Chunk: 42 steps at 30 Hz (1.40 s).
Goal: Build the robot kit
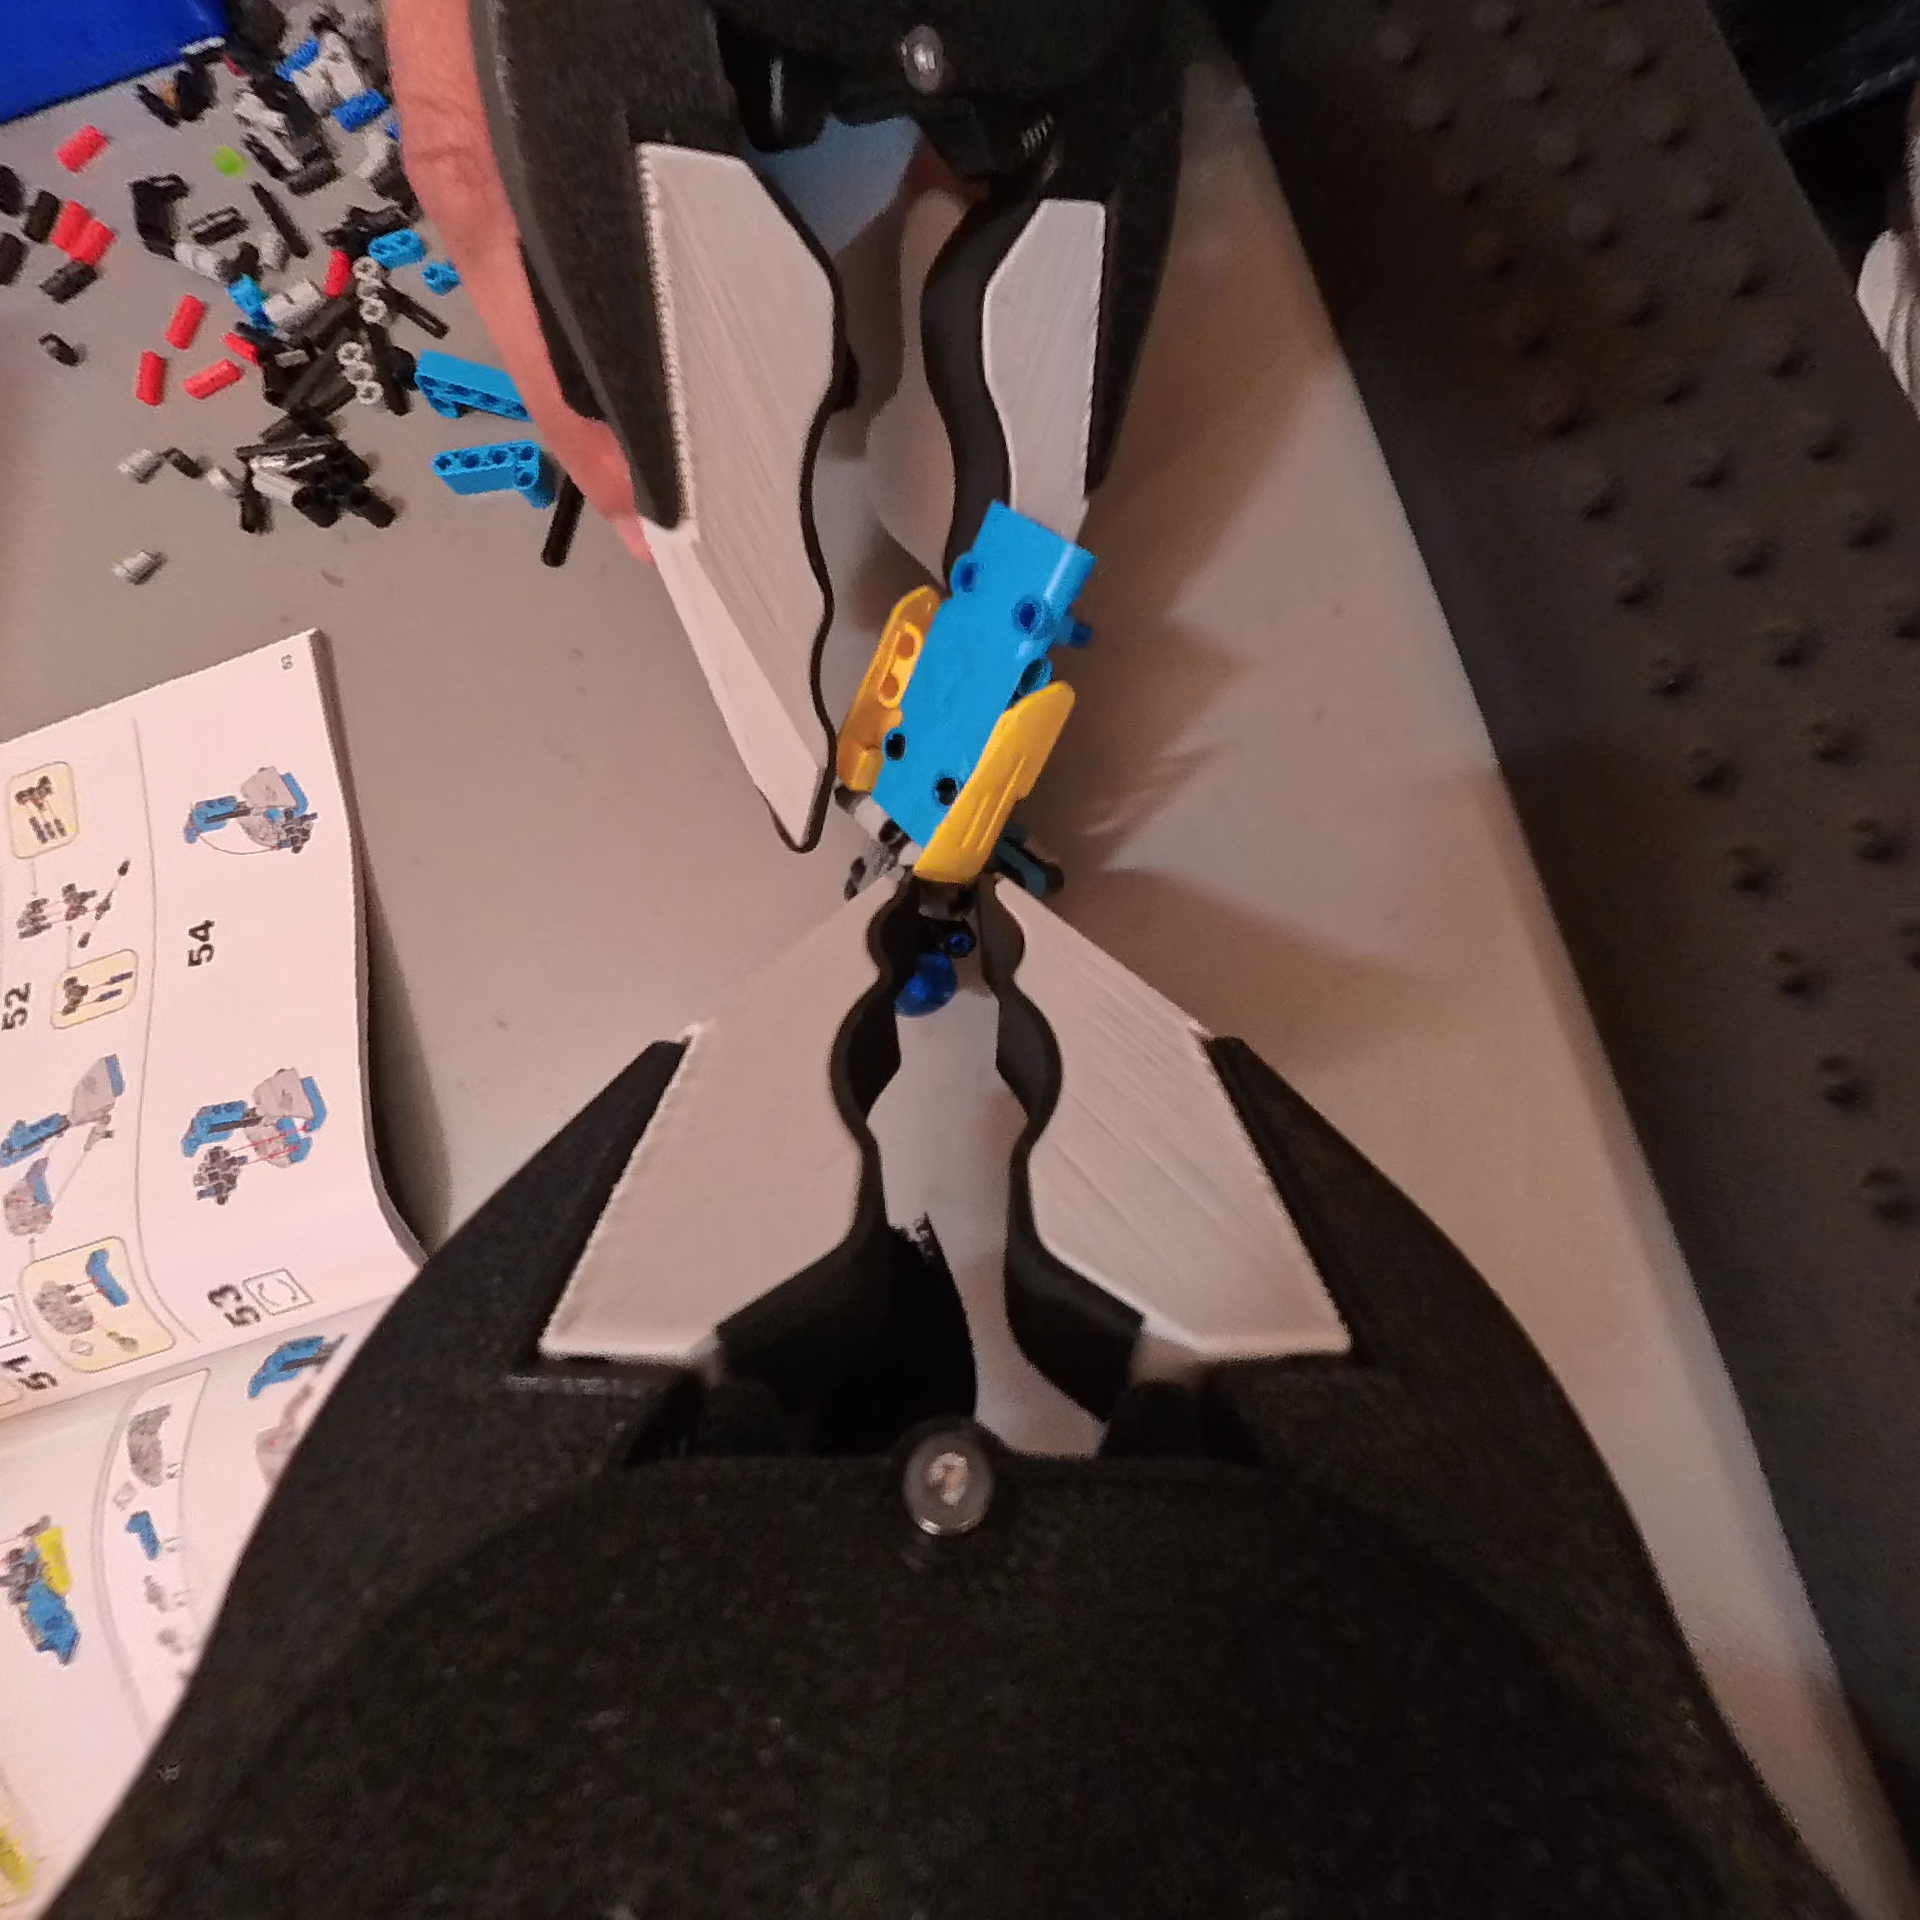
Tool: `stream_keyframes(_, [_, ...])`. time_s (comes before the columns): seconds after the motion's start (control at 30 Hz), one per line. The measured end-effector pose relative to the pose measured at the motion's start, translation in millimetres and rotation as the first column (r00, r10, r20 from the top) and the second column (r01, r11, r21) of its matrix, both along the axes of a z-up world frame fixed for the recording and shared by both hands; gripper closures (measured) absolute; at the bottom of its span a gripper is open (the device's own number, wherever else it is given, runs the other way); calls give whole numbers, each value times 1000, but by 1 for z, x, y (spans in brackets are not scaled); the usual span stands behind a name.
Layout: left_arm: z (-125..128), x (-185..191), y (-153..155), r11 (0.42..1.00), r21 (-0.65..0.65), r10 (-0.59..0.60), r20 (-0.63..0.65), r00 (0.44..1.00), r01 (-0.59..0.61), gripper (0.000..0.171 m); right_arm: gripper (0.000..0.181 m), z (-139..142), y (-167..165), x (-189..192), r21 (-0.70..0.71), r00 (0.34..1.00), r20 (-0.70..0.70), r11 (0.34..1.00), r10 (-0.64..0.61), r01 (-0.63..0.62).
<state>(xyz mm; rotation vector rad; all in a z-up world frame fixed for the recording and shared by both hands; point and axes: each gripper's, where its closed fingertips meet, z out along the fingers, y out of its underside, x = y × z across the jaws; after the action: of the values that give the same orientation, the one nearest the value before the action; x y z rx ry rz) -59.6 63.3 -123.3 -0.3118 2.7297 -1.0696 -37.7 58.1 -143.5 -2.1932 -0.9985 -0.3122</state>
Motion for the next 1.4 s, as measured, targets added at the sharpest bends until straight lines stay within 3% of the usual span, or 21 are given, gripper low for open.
stream_keyframes(0.03, [-1, -1, 1, 1000, 0, 18, 6, 1000, -18, 160, 143, 0, 0, 0, 2, 1000, 3, 1000, -1, 1])
stream_keyframes(0.17, [-8, -4, 10, 993, 34, 112, 135, 985, -117, 123, 143, 0, 1, 1, 5, 1000, -7, 1000, -4, 4])
stream_keyframes(0.23, [-6, -6, 7, 988, 32, 134, 278, 951, -148, 121, 143, -1, 1, 1, 7, 1000, -14, 1000, -4, 4])
stream_keyframes(0.33, [-4, -5, 3, 979, 64, 134, 518, 845, -194, 122, 143, -1, 0, 1, 10, 1000, -28, 1000, -5, 5])
stream_keyframes(0.4, [-7, -5, -1, 975, 87, 116, 584, 803, -205, 123, 143, -1, 0, 2, 10, 999, -32, 1000, -7, 7])
stream_keyframes(0.53, [-20, -1, -2, 968, 118, 117, 569, 814, -221, 115, 143, -1, 0, 1, 12, 999, -32, 1000, -9, 9])
stream_keyframes(0.77, [-18, 6, -3, 958, 136, 109, 644, 757, -253, 124, 143, -1, 1, 1, 15, 999, -36, 1000, -12, 12])
stream_keyframes(1.4, [-18, 9, -3, 951, 156, 103, 652, 751, -266, 128, 146, 0, 0, 2, 58, 1000, 5, 998, -24, 23])
